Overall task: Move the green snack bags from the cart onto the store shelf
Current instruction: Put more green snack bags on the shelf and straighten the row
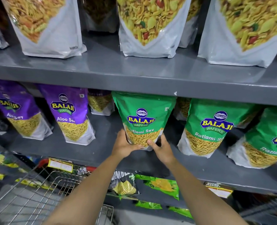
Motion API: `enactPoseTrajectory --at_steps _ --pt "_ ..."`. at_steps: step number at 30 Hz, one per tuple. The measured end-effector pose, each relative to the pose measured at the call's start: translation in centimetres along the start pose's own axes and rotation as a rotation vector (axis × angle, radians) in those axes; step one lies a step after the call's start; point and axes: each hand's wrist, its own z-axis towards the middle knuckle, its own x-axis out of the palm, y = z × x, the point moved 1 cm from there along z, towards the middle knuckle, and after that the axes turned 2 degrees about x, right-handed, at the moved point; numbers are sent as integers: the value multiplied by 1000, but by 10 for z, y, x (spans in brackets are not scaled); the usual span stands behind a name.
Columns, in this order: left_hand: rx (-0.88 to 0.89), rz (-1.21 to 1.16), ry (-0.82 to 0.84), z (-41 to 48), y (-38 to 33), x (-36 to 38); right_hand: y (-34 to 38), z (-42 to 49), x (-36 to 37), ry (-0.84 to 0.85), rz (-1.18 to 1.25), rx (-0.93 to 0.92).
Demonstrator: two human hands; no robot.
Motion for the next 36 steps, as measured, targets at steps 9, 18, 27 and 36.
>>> enactPoseTrajectory --at_steps 9,18,27,36 --pt "223 -114 -556 -94 -28 28 -24 -67 -41 -623 184 -184" --pt "214 -152 259 -58 -101 148 -34 -66 -170 -507 177 63" --pt "183 13 310 -31 -113 152 -25 -71 -168 -280 91 36" --pt "165 76 288 -33 -108 142 -33 -67 -167 -247 31 19"
